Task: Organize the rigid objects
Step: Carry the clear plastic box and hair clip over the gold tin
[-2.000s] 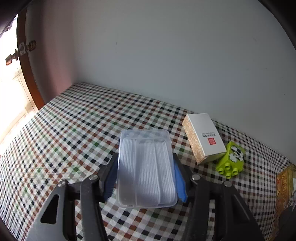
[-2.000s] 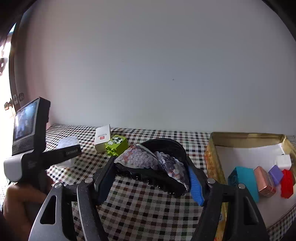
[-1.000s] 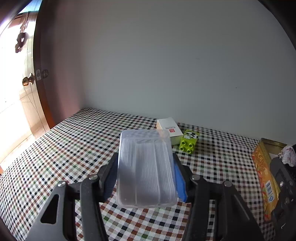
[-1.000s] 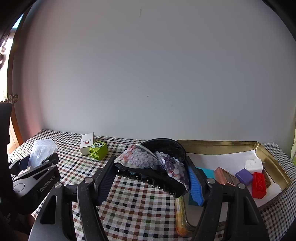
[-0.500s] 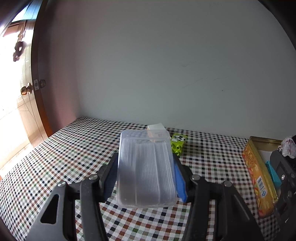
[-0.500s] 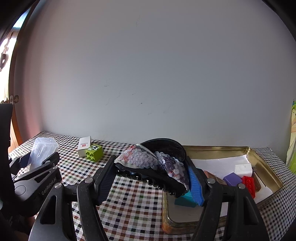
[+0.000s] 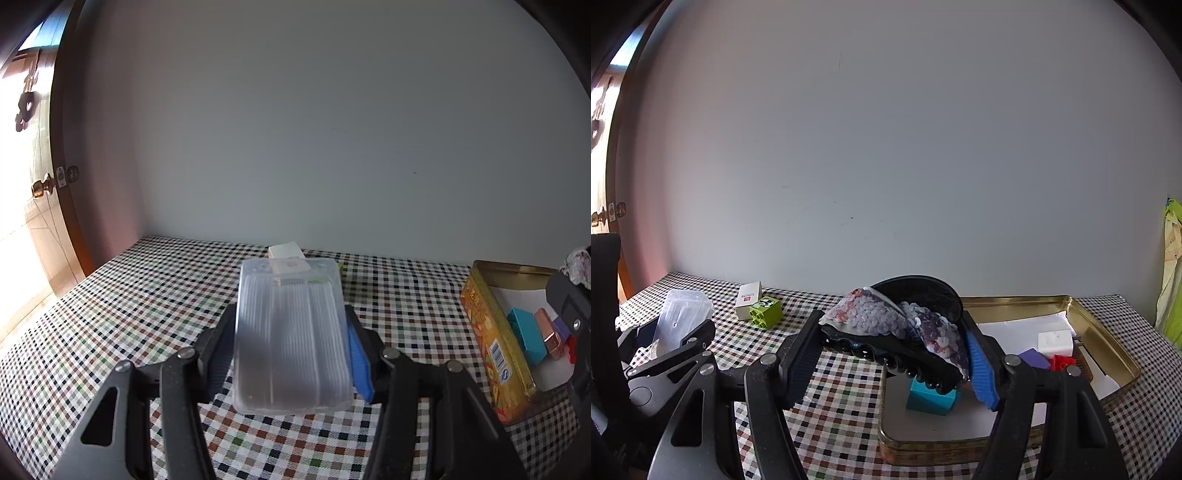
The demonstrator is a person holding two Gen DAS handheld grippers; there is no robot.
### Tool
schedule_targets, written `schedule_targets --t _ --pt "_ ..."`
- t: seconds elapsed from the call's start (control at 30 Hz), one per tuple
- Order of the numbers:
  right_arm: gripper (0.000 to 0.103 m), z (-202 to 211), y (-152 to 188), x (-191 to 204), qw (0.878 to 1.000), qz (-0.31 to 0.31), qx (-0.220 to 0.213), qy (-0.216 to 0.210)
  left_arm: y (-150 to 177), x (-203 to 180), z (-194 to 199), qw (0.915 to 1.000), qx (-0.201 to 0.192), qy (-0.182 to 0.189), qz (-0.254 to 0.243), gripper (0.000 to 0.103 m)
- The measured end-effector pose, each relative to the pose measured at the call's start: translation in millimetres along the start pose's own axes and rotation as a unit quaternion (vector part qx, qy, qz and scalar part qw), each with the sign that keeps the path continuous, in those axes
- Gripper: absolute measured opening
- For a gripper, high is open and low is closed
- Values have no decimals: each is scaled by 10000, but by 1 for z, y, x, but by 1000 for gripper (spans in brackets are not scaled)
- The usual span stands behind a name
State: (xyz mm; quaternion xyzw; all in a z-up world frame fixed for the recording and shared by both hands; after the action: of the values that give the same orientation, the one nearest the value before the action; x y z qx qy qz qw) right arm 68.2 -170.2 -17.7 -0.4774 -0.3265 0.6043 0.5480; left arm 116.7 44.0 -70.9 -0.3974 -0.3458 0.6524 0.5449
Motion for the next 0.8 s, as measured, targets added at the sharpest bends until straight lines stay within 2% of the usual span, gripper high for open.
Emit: schedule_targets --t 0.8 --pt "72 14 13 -69 9988 111 -119 458 11 -52 23 9996 -89 210 -180 54"
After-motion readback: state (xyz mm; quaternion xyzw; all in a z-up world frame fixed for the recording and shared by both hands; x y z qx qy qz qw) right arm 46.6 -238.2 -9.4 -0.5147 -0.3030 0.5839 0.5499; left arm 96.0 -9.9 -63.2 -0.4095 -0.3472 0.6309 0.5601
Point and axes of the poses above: each gripper's, at about its wrist camera, not at the fingertips, and z roughly against the way its jaws point, x to its left, y to its underside, the point moved 7 cm from there along -z, roughly the way its jaws point, and after that the axes turned 12 degrees about z, right-handed, at the moved point
